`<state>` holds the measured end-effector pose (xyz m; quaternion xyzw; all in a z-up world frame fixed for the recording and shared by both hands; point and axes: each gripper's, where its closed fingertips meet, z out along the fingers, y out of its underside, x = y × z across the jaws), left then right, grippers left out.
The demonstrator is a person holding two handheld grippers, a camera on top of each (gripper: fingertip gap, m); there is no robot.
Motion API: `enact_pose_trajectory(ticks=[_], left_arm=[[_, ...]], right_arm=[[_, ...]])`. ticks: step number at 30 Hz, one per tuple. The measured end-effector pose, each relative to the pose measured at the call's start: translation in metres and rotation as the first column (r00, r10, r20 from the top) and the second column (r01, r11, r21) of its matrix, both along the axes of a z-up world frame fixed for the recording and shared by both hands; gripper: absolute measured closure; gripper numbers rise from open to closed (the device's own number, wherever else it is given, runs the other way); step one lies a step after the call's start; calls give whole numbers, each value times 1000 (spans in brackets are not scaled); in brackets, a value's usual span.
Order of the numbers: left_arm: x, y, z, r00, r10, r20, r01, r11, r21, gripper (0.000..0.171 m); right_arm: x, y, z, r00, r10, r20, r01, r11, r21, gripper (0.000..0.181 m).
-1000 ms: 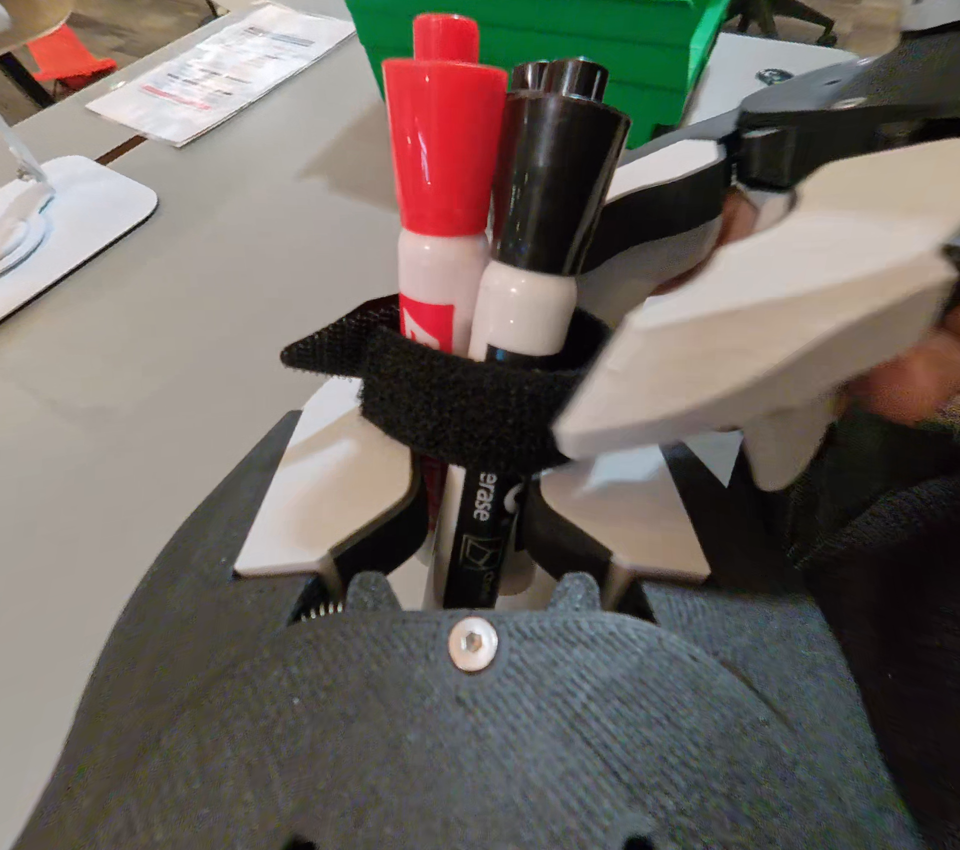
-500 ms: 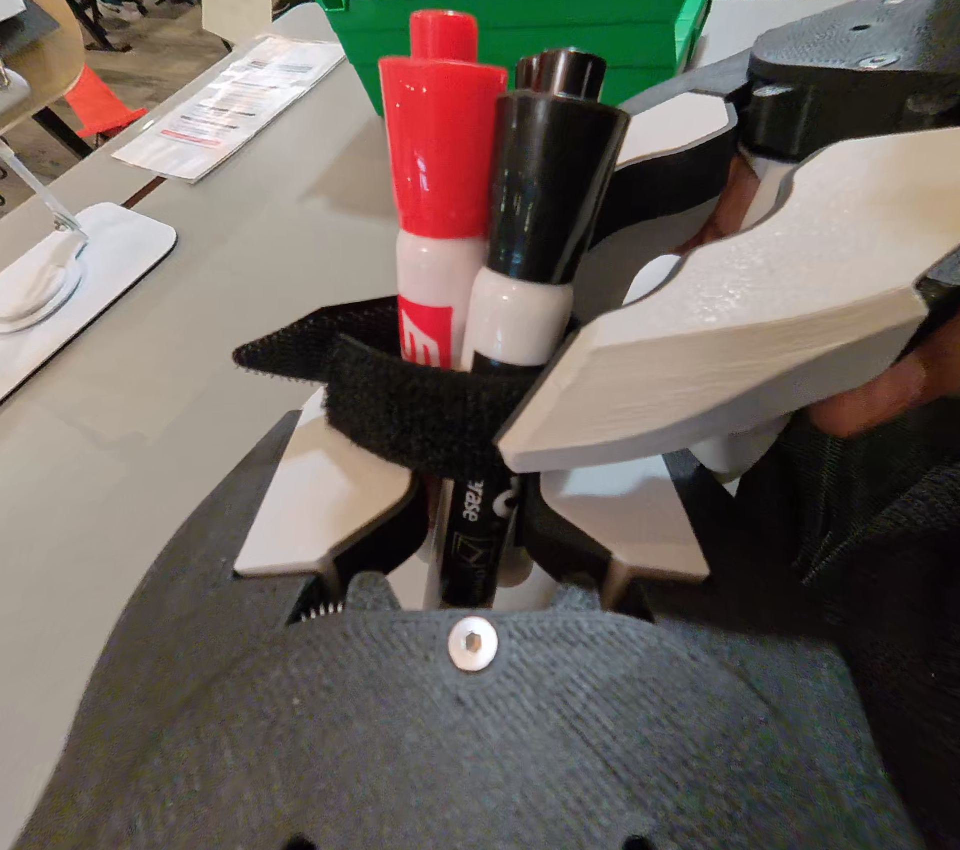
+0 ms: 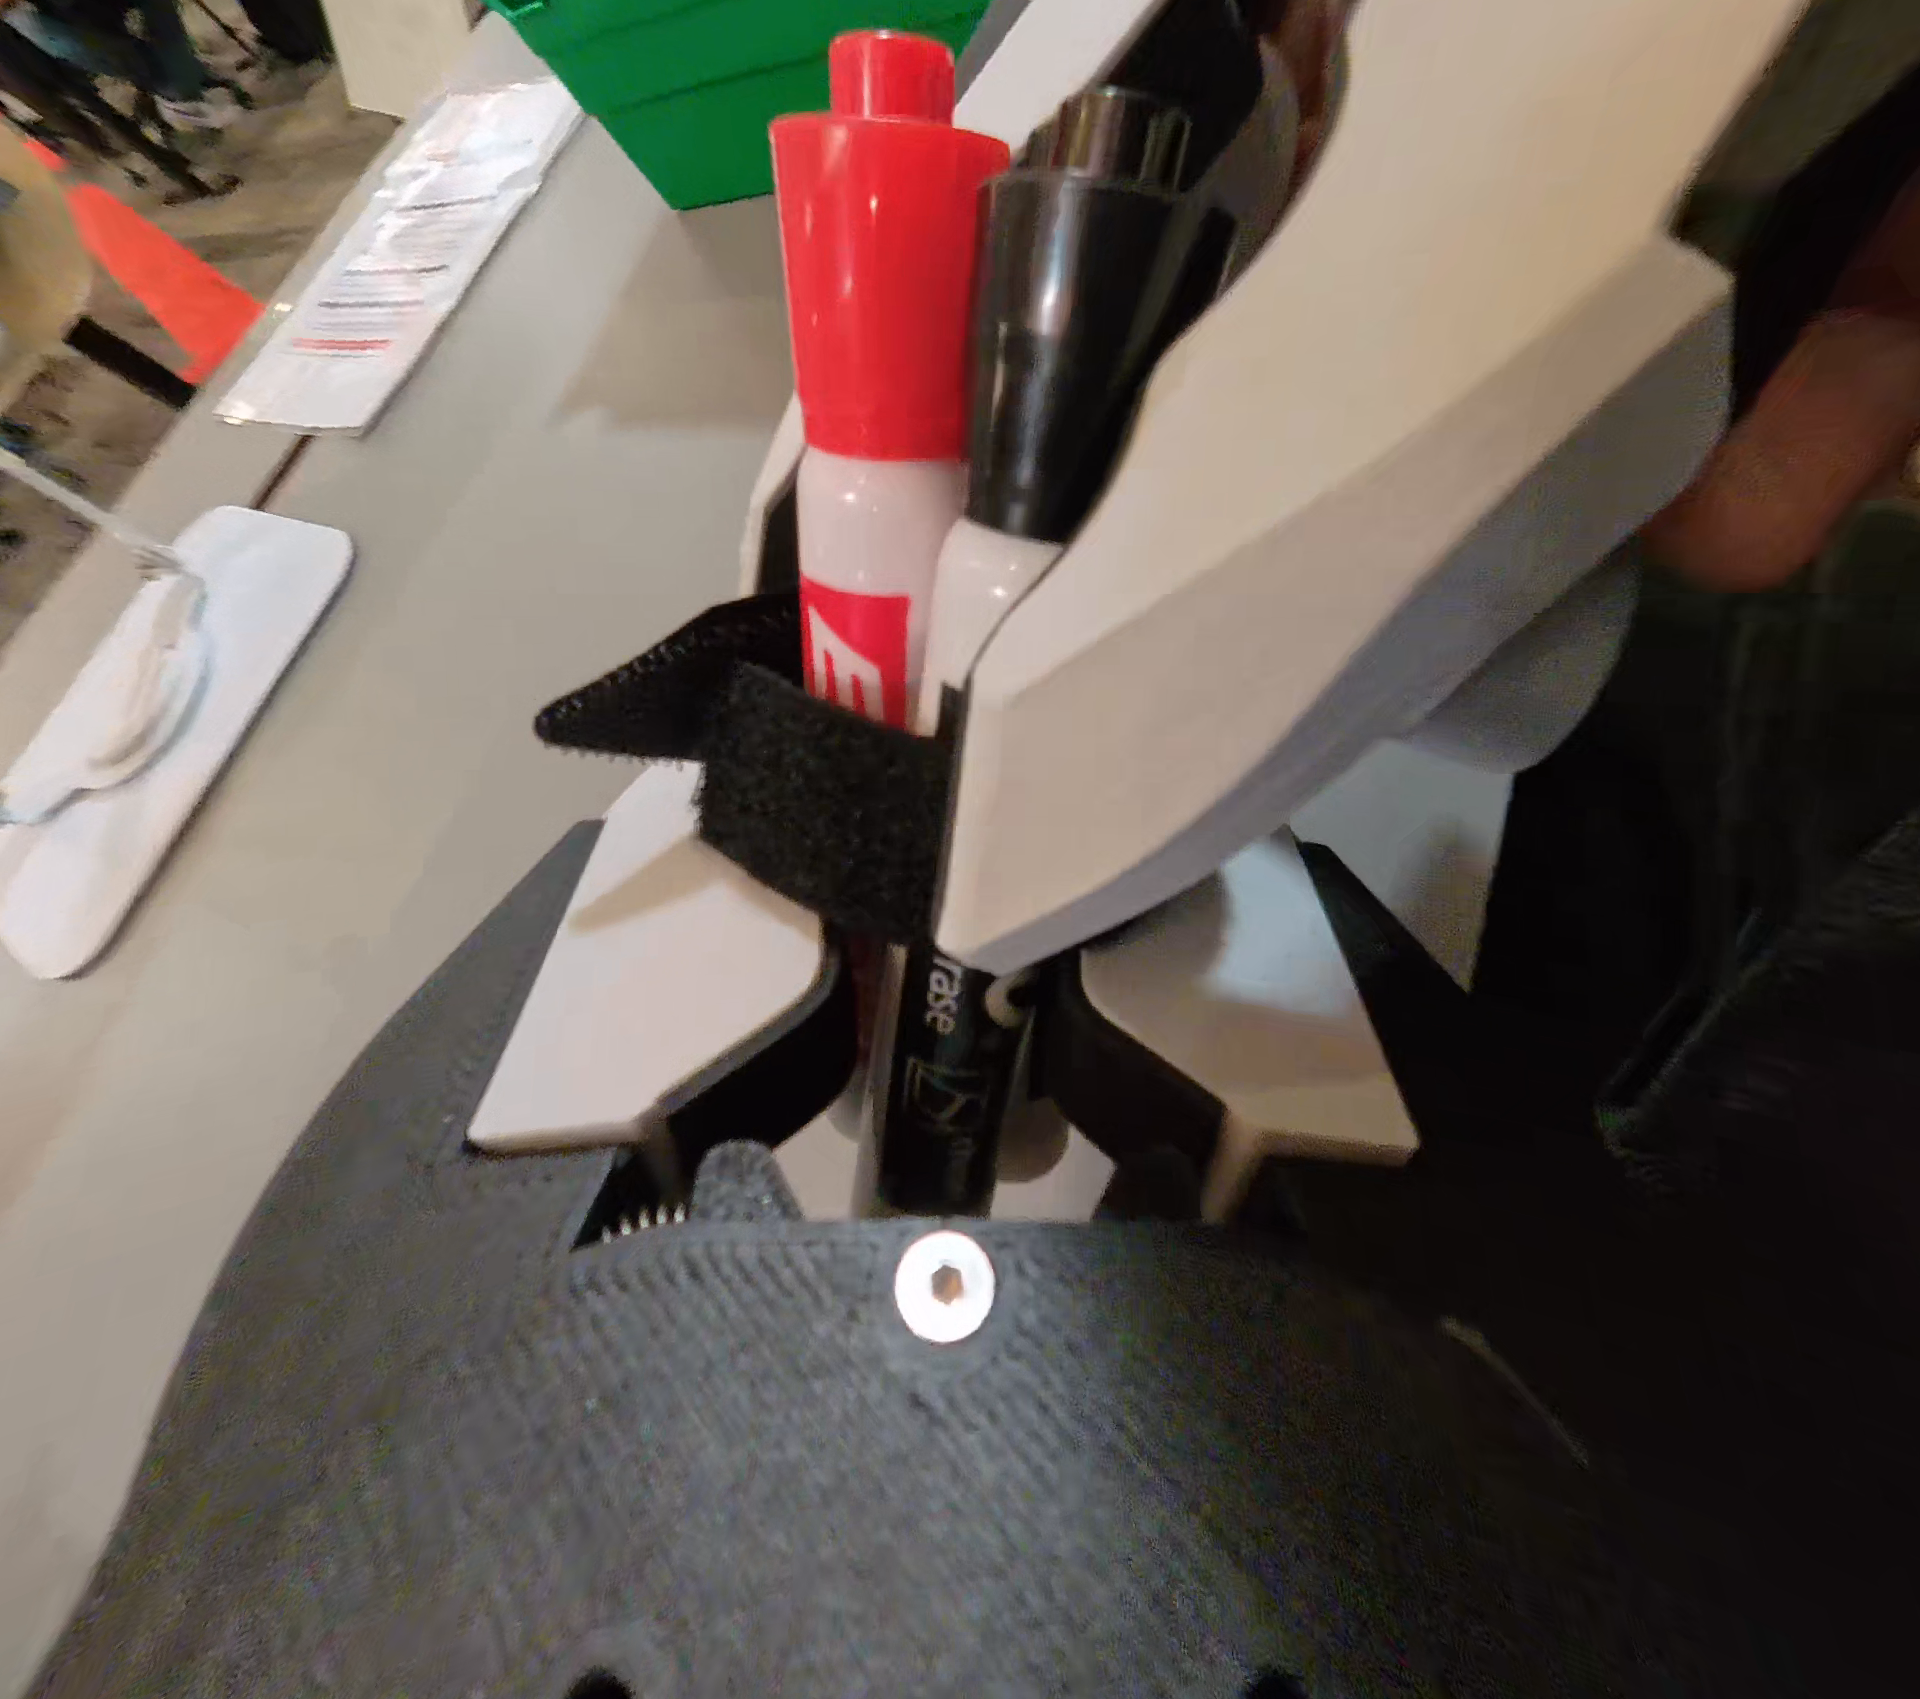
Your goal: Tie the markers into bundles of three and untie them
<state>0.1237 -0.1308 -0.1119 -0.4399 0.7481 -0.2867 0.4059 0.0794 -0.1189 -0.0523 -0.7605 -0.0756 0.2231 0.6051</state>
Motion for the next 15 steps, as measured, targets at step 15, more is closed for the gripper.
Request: enact_pose_trajectory(ticks=[15], left_arm=[[-3,-8,-8,999,-15,-47,24,978,209,129]], right_arm=[[12,-29,19,982,160,-99,-183,936,-302,119]])
